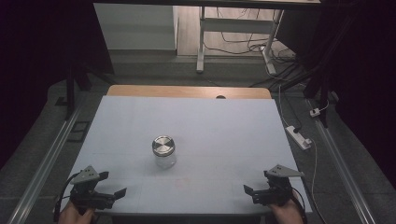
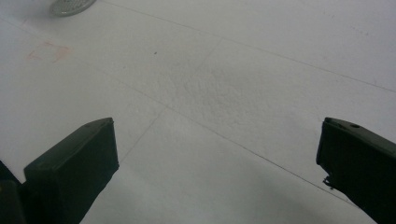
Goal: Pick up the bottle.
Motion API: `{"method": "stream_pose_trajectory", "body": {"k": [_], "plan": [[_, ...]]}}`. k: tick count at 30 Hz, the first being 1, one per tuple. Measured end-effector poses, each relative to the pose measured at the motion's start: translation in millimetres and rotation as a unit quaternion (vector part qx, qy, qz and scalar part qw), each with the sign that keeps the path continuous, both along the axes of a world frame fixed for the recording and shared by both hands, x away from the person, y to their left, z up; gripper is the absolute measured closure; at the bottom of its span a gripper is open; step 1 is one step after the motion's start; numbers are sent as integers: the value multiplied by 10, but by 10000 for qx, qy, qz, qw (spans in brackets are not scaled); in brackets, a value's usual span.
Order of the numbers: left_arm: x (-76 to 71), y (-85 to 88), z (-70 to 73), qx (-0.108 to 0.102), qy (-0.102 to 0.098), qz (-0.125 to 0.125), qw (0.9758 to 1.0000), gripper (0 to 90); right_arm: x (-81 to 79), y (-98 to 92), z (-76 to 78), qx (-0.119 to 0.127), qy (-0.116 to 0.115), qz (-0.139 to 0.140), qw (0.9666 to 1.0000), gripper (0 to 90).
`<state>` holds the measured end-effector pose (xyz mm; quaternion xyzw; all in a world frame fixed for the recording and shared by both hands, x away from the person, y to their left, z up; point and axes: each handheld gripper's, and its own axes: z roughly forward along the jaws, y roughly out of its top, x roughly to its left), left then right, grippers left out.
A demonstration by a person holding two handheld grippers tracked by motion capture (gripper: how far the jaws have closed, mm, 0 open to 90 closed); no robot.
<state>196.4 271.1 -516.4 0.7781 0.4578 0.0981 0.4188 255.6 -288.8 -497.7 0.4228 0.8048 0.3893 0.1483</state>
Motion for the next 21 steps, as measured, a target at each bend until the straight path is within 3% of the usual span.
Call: {"method": "stream_pose_trajectory", "body": {"k": [5,10,14,21], "plan": [[50,-53,1,164,-137,-14,9998,2,-1,5,0,-20,0,20,10000,0],[109,-105,25,164,-302,-24,9994,4,-2,10,0,-36,-4,52,10000,0],[162,-131,49,42,-222,-69,9997,8,-2,18,-1,-50,-7,107,9999,0],[271,-236,61,191,-208,-166,9995,8,-3,29,-2,-80,7,179,9998,0]]}}
